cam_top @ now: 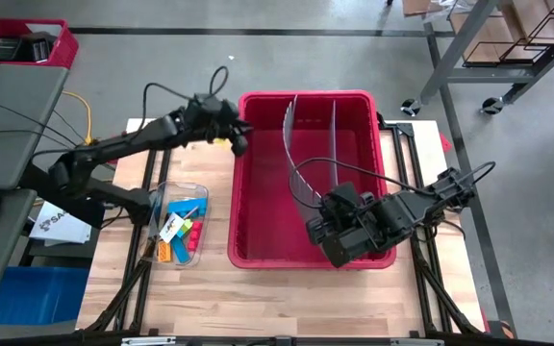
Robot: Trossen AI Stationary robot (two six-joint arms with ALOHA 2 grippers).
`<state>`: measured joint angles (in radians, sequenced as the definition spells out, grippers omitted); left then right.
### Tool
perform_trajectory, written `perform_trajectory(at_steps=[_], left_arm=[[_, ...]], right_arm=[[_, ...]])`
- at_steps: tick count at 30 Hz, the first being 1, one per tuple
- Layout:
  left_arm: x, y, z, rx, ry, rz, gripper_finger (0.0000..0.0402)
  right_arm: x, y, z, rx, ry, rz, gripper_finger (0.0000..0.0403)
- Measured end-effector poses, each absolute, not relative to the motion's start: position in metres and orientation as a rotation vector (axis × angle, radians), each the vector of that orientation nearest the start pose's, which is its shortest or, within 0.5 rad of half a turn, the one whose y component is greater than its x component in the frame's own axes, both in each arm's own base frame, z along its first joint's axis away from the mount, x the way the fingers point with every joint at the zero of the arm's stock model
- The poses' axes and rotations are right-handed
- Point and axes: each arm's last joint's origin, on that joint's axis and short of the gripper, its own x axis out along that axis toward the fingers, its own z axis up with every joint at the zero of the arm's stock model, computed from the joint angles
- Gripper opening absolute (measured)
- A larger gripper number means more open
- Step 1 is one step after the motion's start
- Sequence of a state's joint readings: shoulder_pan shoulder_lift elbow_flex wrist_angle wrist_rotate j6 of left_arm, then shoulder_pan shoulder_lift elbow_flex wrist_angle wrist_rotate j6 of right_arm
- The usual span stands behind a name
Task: Sort Items/Unsort Items
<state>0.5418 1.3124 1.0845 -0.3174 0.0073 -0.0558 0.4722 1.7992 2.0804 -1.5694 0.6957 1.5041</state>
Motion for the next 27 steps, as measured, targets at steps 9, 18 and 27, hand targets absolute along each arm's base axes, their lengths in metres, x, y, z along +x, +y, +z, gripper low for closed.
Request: perform_trajectory(at_steps=[9, 18, 27], left_arm=[[0.257, 0.158, 0.295, -0.387, 0.522, 0.397, 0.0111], [0.266, 0.144, 0.299, -0.316, 0.504, 0.332, 0.0111], [0.233, 0.102, 0.352, -0.271, 0.323, -0.011, 0.0111]], right_arm=[[0.296, 0.132, 0.398, 0.807, 0.670, -0.906, 0.0000], [0.305, 0.131, 0.402, 0.946, 0.511, -0.916, 0.0000], [0.304, 0.123, 0.402, 0.964, 0.438, -0.989, 0.0000]])
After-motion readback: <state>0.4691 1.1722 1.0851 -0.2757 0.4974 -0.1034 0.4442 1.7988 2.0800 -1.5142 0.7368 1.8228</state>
